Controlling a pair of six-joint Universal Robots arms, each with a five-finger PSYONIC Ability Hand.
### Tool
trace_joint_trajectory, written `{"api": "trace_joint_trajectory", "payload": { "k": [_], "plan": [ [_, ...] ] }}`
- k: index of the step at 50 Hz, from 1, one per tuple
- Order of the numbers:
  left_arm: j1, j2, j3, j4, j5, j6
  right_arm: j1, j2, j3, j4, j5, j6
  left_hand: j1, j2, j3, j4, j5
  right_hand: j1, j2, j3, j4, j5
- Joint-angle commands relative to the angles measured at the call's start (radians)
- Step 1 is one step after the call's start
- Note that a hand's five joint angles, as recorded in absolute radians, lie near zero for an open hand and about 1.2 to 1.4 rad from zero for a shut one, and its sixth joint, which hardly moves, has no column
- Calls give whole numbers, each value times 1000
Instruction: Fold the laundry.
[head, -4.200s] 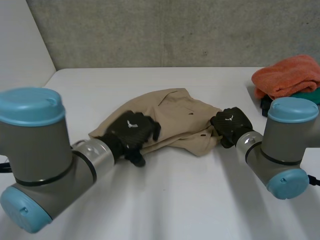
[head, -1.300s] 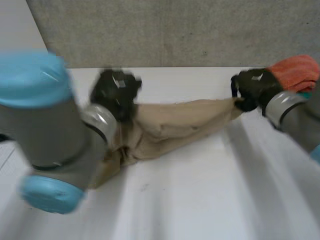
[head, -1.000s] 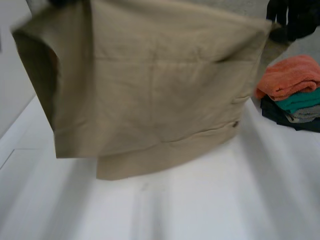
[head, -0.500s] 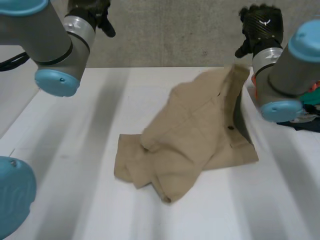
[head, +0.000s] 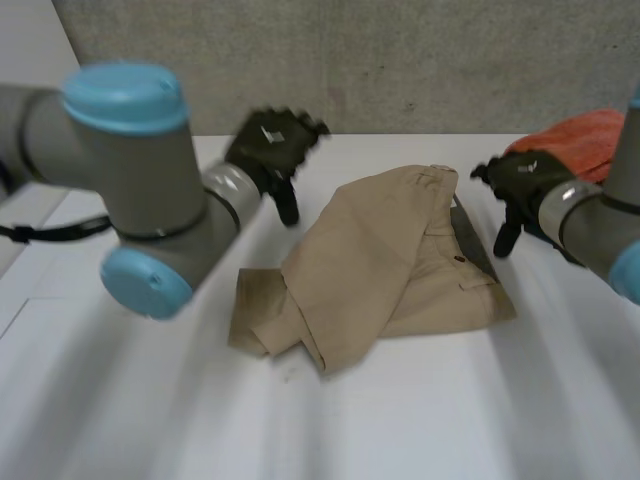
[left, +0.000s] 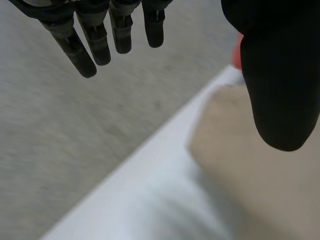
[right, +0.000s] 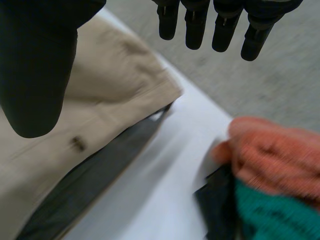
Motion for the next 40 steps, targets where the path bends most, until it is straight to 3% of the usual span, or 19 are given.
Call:
{"api": "trace_joint_trajectory", "payload": {
  "k": [1, 12, 15, 16, 17, 23, 25, 27, 30, 31, 32, 34, 35, 40],
  "plan": [
    [-34, -137, 32, 0, 0, 21, -26, -65, 214, -49, -67, -29, 113, 102, 96, 103, 83, 33, 43, 43, 39, 26],
    [-32, -386, 313, -176, -14, 47, -51, -91, 369, -155, -76, -29, 159, 148, 143, 149, 130, 63, 72, 72, 68, 56],
    [-36, -424, 370, -228, -20, 55, -52, -91, 384, -175, -76, -29, 671, 661, 655, 661, 642, 63, 72, 72, 68, 56],
    [-32, -433, 394, -235, -26, 65, -51, -91, 392, -186, -78, -29, 1127, 1116, 1110, 1117, 1098, 63, 72, 72, 68, 56],
    [-29, -435, 408, -232, -29, 72, -49, -91, 394, -189, -78, -30, 1201, 1190, 1184, 1191, 1172, 63, 72, 72, 68, 56],
    [27, -468, 562, -62, -95, 157, -31, -105, 397, -186, -75, -30, 1202, 1191, 1185, 1191, 1172, 63, 72, 72, 68, 56],
    [82, -508, 655, 29, -116, 226, -26, -122, 409, -180, -78, -29, 1202, 1191, 1185, 1191, 1172, 63, 72, 72, 68, 56],
    [122, -542, 727, 66, -112, 272, -20, -134, 420, -178, -78, -29, 1202, 1191, 1185, 1191, 1172, 63, 72, 72, 68, 56],
    [161, -614, 848, 80, -38, 309, 0, -151, 449, -185, -76, -29, 1202, 1191, 1185, 1191, 1172, 65, 75, 75, 71, 59],
    [164, -629, 875, 80, -9, 308, 6, -155, 456, -188, -76, -32, 1077, 1066, 1060, 1067, 1048, 65, 75, 75, 71, 59],
    [172, -651, 914, 81, 40, 305, 17, -158, 472, -194, -76, -33, 605, 594, 588, 595, 576, 65, 75, 75, 71, 59],
    [176, -663, 935, 81, 71, 303, 24, -163, 486, -206, -76, -36, 98, 87, 81, 87, 68, 68, 78, 78, 74, 62],
    [178, -666, 935, 84, 74, 305, 27, -166, 493, -214, -76, -40, -20, -31, -37, -30, -49, 74, 84, 84, 80, 67],
    [185, -605, 864, 103, -29, 297, 18, -195, 538, -252, -82, -69, -20, -31, -37, -30, -49, 112, 122, 122, 118, 106]
  ]
}}
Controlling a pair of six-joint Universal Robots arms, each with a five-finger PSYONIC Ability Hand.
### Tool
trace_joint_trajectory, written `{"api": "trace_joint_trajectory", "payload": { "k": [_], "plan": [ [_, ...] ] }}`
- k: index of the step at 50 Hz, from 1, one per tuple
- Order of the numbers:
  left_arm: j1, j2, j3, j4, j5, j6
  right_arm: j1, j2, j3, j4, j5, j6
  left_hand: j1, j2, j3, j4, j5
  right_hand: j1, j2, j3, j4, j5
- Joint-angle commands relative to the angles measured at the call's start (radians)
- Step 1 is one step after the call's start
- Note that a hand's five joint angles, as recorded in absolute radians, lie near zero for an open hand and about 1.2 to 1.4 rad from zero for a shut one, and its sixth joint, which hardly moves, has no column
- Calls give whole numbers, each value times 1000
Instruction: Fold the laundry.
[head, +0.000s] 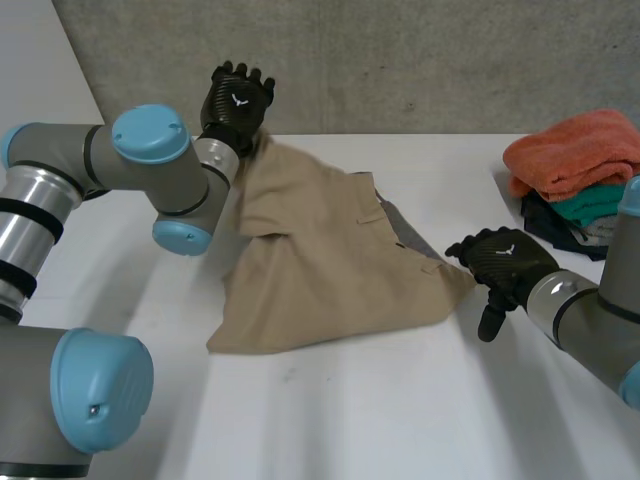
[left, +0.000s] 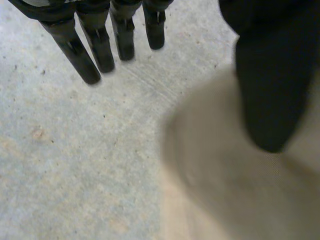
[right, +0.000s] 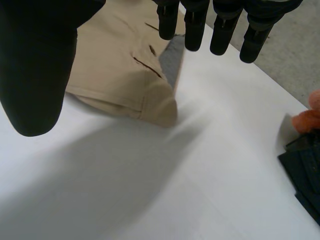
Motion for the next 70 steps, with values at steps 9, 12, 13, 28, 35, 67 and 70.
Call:
{"api": "trace_joint_trajectory", "payload": {
  "k": [9, 12, 13, 28, 35, 67, 70],
  "plan": [
    [13, 479, -612, -17, -162, -81, -62, -70, 88, -63, -162, -147, -36, -99, -114, -106, -113, 248, 242, 227, 233, 232],
    [-2, 605, -787, -37, -123, -104, -78, -56, 85, -66, -216, -185, -36, -99, -114, -106, -113, 322, 316, 300, 306, 306],
    [-13, 678, -898, -58, -99, -121, -86, -44, 80, -66, -248, -211, -18, -82, -96, -88, -95, 377, 371, 356, 362, 361],
    [-90, 984, -1542, -265, 124, -336, -99, 136, 10, -184, -418, -353, 661, 597, 583, 591, 584, 360, 354, 339, 345, 344],
    [-88, 938, -1598, -258, 164, -380, -83, 226, -47, -231, -412, -371, 458, 395, 381, 389, 381, 559, 553, 537, 544, 543],
    [-79, 507, -1096, -131, -131, -164, 14, 176, -4, -268, -179, -190, 138, 74, 60, 68, 61, 522, 516, 500, 507, 506],
    [-81, 475, -1064, -134, -146, -129, 14, 159, 8, -262, -184, -175, 153, 89, 75, 83, 76, 492, 486, 471, 477, 477]
  ]
}}
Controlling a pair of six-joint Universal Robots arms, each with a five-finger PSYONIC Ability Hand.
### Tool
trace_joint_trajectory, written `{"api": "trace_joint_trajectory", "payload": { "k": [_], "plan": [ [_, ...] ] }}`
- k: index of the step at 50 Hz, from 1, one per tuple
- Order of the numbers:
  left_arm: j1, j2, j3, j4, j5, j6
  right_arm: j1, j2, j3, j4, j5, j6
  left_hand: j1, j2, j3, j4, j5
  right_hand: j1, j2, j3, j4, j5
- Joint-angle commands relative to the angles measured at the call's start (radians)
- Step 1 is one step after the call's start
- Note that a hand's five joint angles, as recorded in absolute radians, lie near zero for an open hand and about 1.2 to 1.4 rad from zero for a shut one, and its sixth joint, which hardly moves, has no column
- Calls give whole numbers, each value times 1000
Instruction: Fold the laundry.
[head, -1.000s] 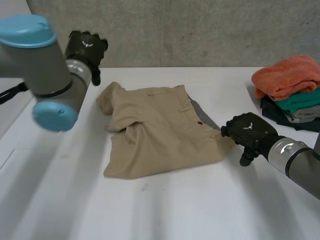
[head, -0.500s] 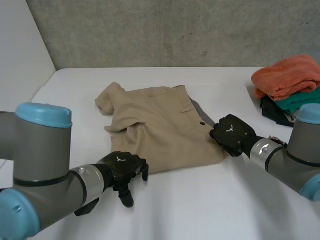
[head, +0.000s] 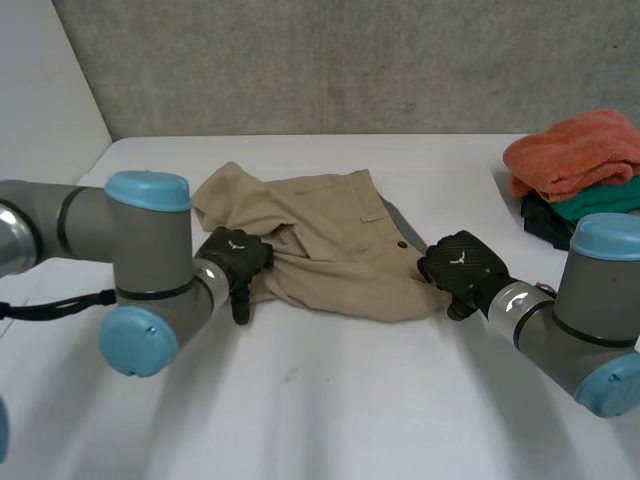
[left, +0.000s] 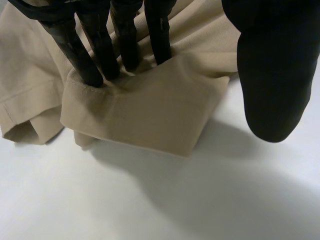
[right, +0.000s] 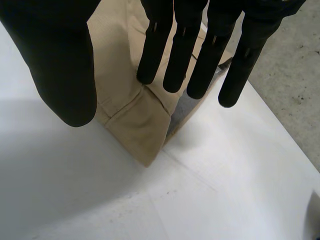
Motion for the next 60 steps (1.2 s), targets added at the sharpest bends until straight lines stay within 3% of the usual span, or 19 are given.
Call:
{"api": "trace_joint_trajectory", "payload": {
  "k": [1, 7, 13, 20, 30, 33, 37, 39, 46, 49, 52, 53, 56, 60],
  "plan": [
    [-13, -99, 109, -5, -55, 97, 2, -50, 38, 14, -1, 41, 20, 48, 51, 74, 71, 0, 5, 4, 10, 22],
    [-13, -144, 160, 18, -83, 174, 3, -69, 57, 22, -11, 53, 360, 388, 391, 414, 411, -38, -33, -34, -28, -16],
    [-11, -158, 187, 101, -117, 212, 6, -63, 58, 16, -4, 53, 1011, 1039, 1042, 1065, 1062, -38, -33, -34, -28, -16],
    [-22, -75, 158, 90, -147, 217, 17, -54, 47, 14, -1, 66, 1012, 1040, 1043, 1066, 1063, -35, -30, -31, -25, -13],
    [-11, 207, -15, -16, 1, 125, 86, 21, -37, 13, 79, 151, 1012, 1040, 1043, 1066, 1063, 14, 19, 19, 25, 36],
    [-2, 261, -35, -68, 41, 93, 97, 48, -66, 13, 108, 153, 1012, 1040, 1043, 1066, 1063, 196, 201, 200, 206, 218],
    [4, 299, -55, -132, 75, 59, 103, 74, -100, 16, 134, 148, 1012, 1040, 1043, 1066, 1063, 695, 699, 699, 705, 717],
    [9, 316, -67, -166, 89, 44, 100, 66, -97, 22, 157, 154, 1012, 1040, 1043, 1066, 1063, 696, 701, 700, 706, 718],
    [26, 396, -132, -301, 138, 10, 42, -144, -11, 83, 150, 171, 1012, 1040, 1043, 1066, 1063, 696, 701, 700, 706, 718],
    [44, 448, -173, -346, 173, 13, -1, -242, -9, 258, 118, 124, 1012, 1040, 1043, 1066, 1063, 696, 701, 700, 706, 718],
    [69, 488, -201, -346, 198, 15, -40, -250, -22, 420, 63, 66, 1012, 1040, 1043, 1066, 1063, 696, 701, 700, 706, 718],
    [70, 491, -204, -341, 201, 15, -43, -244, -25, 448, 50, 55, 1012, 1040, 1043, 1066, 1063, 690, 695, 694, 700, 712],
    [86, 477, -195, -300, 196, 8, -28, -221, -22, 429, 21, 56, 1012, 1040, 1043, 1066, 1063, 105, 109, 109, 115, 127],
    [92, 450, -147, -274, 186, -20, 9, -175, -13, 309, 32, 90, 1012, 1040, 1043, 1066, 1063, -41, -36, -37, -30, -19]
  ]
}}
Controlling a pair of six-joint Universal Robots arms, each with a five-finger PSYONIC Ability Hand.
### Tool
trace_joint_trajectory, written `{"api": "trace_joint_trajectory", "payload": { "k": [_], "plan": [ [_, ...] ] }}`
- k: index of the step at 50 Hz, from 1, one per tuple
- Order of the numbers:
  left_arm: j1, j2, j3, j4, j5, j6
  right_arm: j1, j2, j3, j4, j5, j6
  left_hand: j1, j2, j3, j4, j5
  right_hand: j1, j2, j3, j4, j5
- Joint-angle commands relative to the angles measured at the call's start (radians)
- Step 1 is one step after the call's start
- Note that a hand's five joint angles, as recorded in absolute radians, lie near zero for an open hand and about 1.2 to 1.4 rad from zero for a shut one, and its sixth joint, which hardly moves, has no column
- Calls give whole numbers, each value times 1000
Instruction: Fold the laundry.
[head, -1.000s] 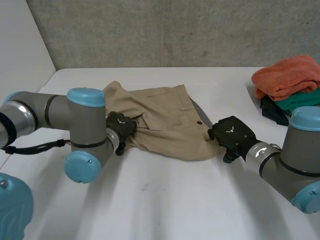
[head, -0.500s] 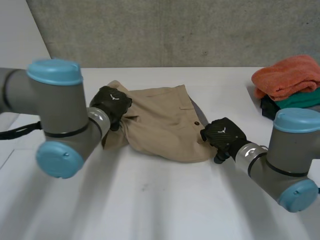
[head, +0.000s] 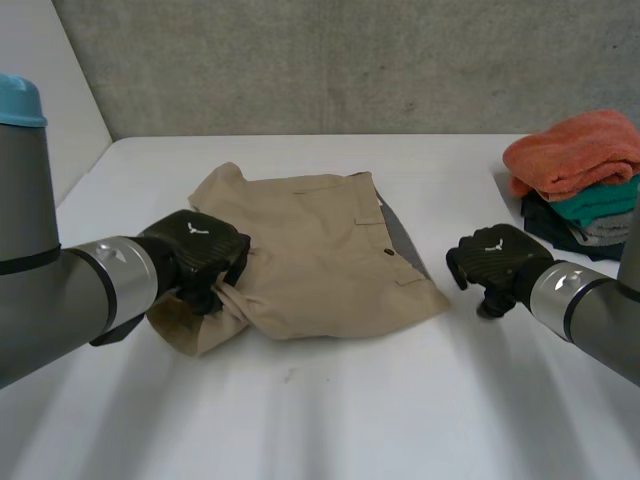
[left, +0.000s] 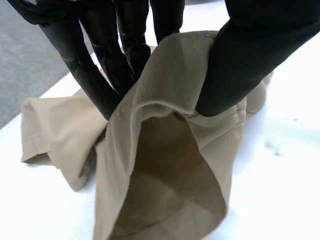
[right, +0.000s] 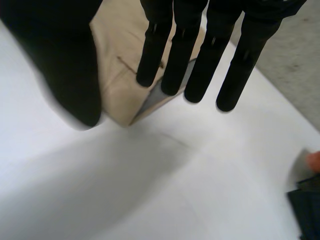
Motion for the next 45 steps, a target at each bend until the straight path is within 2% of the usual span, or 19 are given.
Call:
{"api": "trace_joint_trajectory", "payload": {
  "k": [1, 9, 18, 20, 21, 22, 25, 28, 32, 33, 36, 37, 41, 45],
  "plan": [
    [18, -37, 60, 56, -11, -41, 43, 76, 5, -111, -21, 30, 253, 203, 215, 205, 239, -82, -88, -100, -101, -91],
    [21, -105, 158, 48, -33, -156, 101, 165, -24, -246, 1, 177, 253, 203, 215, 205, 239, -135, -141, -153, -153, -144],
    [37, -114, 201, 29, -31, -185, 167, 282, -78, -340, 65, 195, 253, 203, 215, 205, 239, -121, -127, -138, -139, -130],
    [41, -111, 204, 26, -31, -191, 176, 305, -96, -354, 88, 195, 253, 203, 215, 205, 239, 66, 60, 49, 48, 57],
    [43, -110, 203, 26, -30, -196, 178, 308, -98, -352, 96, 195, 253, 203, 215, 205, 239, 277, 271, 259, 258, 268],
    [46, -110, 200, 23, -27, -207, 176, 305, -99, -354, 117, 202, 253, 203, 215, 205, 239, 654, 648, 637, 636, 645],
    [44, -106, 187, 8, -14, -213, 155, 248, -73, -346, 171, 224, 253, 203, 215, 205, 239, 658, 652, 640, 640, 649],
    [43, -102, 157, -16, 4, -213, 130, 159, -47, -331, 174, 229, 253, 203, 215, 205, 239, 658, 652, 640, 640, 649],
    [37, -85, 85, -92, 55, -187, 87, 3, -24, -150, 107, 160, 253, 203, 215, 205, 239, 658, 652, 640, 640, 649],
    [34, -77, 51, -127, 79, -161, 65, -48, -23, -25, 75, 109, 253, 203, 215, 205, 239, 658, 652, 640, 640, 649],
    [29, -62, 3, -167, 110, -110, 15, -90, -18, 163, 41, 16, 253, 203, 215, 205, 239, 658, 652, 640, 640, 649],
    [26, -57, -26, -184, 124, -75, -9, -93, -14, 276, 25, -43, 253, 203, 215, 205, 239, 658, 652, 640, 640, 649],
    [8, -59, -83, -188, 127, -1, -20, -94, -7, 521, 33, -207, 253, 203, 215, 205, 239, 658, 652, 640, 640, 649],
    [0, -94, -93, -181, 87, 37, -6, -90, -12, 608, 77, -271, 253, 203, 215, 205, 239, 658, 652, 640, 640, 649]
  ]
}}
